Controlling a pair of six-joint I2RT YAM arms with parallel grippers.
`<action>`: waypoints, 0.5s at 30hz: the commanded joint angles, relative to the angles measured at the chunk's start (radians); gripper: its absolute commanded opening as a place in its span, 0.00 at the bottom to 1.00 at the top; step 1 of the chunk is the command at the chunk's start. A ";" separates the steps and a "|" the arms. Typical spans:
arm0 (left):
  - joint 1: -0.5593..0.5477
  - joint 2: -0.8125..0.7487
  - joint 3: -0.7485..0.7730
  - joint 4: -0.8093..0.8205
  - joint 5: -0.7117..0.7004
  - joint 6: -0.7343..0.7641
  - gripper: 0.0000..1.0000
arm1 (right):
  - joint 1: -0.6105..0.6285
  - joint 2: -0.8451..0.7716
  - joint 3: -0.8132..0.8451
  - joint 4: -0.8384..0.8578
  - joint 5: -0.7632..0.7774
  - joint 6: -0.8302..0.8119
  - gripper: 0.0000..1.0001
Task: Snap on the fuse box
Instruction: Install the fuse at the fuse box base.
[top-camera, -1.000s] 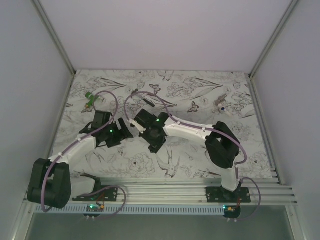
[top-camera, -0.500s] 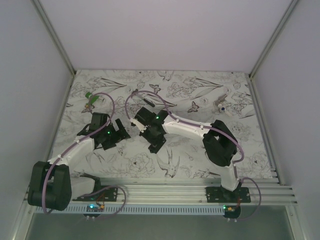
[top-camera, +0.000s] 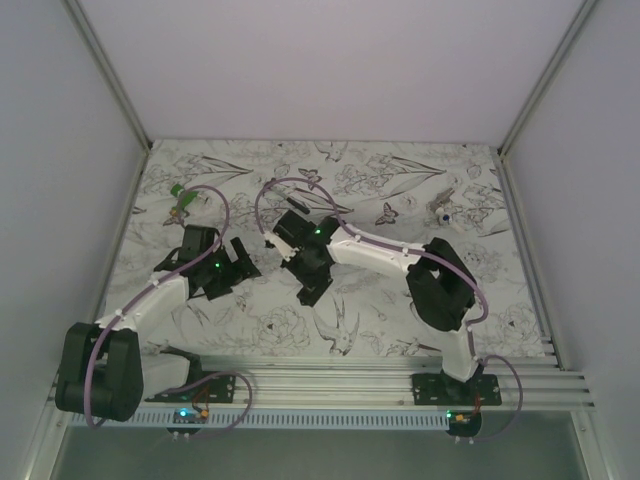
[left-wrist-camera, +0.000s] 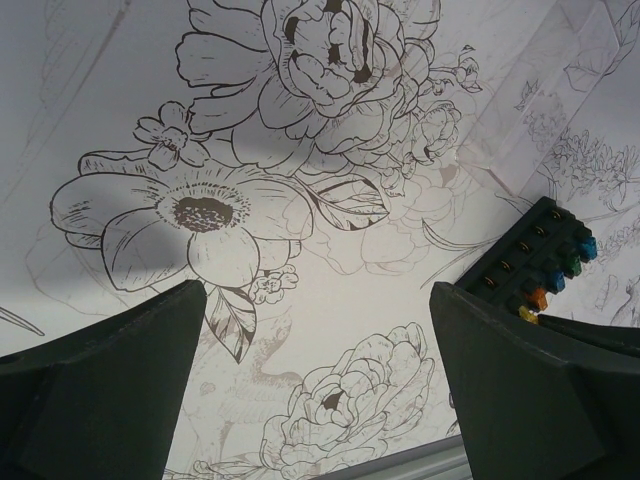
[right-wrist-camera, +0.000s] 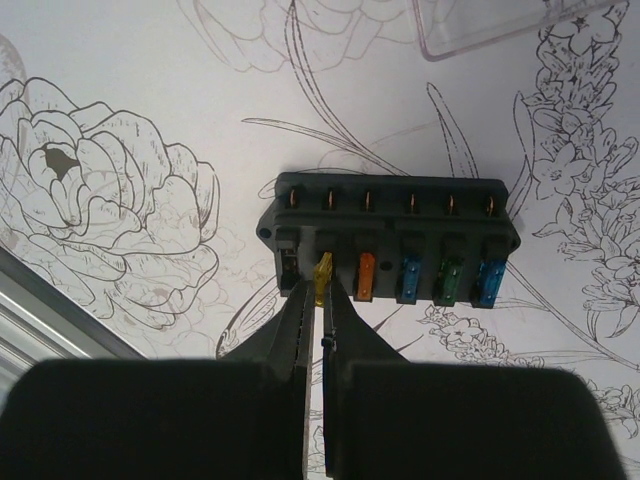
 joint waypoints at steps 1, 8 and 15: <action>0.009 -0.015 -0.014 -0.031 -0.005 0.013 1.00 | -0.018 -0.029 -0.004 0.022 -0.041 0.014 0.00; 0.009 -0.013 -0.011 -0.030 0.002 0.013 1.00 | -0.025 -0.046 -0.018 0.035 -0.057 0.008 0.00; 0.009 -0.009 -0.009 -0.026 0.011 0.013 1.00 | -0.027 -0.033 -0.028 0.048 -0.062 0.007 0.00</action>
